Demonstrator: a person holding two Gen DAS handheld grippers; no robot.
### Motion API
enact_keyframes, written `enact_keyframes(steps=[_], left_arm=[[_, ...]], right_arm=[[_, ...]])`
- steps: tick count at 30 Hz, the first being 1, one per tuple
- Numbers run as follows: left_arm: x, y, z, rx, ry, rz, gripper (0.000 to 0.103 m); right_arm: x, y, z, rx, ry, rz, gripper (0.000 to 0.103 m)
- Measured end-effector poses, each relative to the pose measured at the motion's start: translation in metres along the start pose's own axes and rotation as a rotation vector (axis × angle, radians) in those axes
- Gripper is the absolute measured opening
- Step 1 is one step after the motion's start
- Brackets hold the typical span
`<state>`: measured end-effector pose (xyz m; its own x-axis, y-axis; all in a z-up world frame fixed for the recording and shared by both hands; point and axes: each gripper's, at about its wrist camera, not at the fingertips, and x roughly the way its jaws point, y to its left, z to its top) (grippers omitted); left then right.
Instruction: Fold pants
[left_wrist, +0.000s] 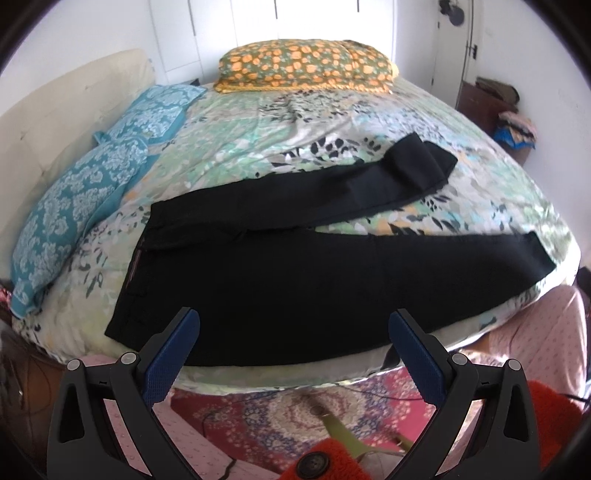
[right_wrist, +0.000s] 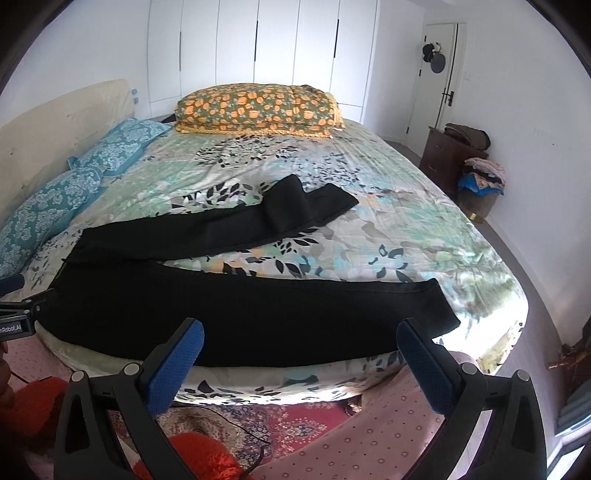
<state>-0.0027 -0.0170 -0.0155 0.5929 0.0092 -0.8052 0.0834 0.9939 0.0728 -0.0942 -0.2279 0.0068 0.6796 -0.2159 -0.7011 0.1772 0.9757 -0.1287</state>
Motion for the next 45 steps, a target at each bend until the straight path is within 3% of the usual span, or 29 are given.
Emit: enact_keyframes(steps=[4,10,19,35,45], left_arm=[[0.008,0.003,0.003,0.000,0.032,-0.020,0.102],[0.014,0.009,0.000,-0.023,0.055,-0.020,0.102],[0.011,0.029,0.006,-0.062,0.042,0.030,0.102],[0.001,0.077,-0.009,-0.171,0.059,0.160,0.102],[-0.003,0.095,-0.020,-0.207,0.068,0.187,0.102]], right_arm=[[0.002,-0.006,-0.001,0.016,0.029,-0.071,0.103],[0.009,-0.005,0.002,0.018,0.066,-0.113,0.103],[0.016,0.026,0.018,-0.039,0.070,-0.090,0.103],[0.017,0.114,0.032,-0.201,0.040,0.235,0.103],[0.003,0.140,0.031,-0.262,0.014,0.341,0.103]])
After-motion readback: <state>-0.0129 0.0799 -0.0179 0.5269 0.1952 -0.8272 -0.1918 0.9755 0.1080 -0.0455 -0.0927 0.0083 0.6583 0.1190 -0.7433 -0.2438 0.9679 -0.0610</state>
